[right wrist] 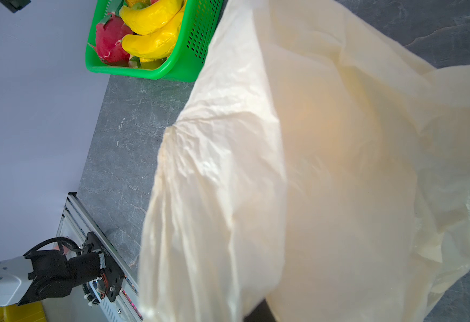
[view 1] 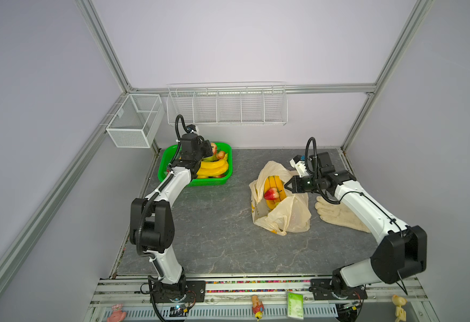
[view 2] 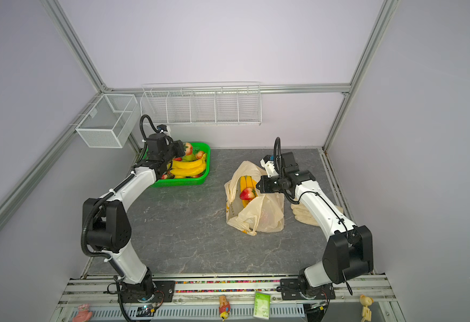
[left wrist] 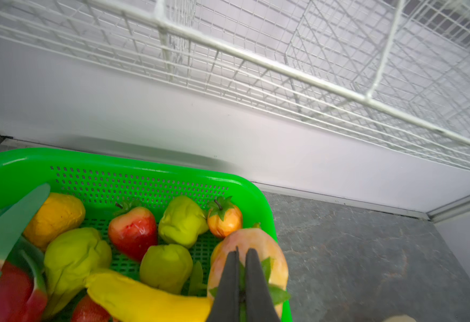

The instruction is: Place the fake fruits into the plastic bag and tie a complex knot

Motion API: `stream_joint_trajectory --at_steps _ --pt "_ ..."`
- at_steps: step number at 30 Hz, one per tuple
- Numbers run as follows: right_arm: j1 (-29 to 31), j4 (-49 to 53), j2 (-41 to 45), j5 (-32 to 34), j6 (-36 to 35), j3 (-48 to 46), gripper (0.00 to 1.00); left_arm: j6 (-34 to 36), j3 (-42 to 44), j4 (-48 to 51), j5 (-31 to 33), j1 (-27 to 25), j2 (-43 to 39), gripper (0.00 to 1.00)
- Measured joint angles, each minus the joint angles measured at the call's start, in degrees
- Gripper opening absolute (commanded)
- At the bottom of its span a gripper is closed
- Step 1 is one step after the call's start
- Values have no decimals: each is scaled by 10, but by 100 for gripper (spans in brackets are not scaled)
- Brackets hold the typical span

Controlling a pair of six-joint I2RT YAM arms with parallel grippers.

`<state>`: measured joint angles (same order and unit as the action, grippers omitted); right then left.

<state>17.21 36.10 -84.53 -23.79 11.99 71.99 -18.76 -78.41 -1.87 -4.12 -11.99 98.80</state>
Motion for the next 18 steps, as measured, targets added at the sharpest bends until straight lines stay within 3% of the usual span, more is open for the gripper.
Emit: stream_joint_trajectory --at_steps 7,12,18 --pt "0 0 0 2 0 0 6 -35 174 -54 -28 -26 -158 0" --pt "0 0 0 5 0 0 6 -55 270 -74 -32 -101 -266 0" --pt "0 0 0 11 -3 0 6 -70 316 -83 -24 -169 -329 0"
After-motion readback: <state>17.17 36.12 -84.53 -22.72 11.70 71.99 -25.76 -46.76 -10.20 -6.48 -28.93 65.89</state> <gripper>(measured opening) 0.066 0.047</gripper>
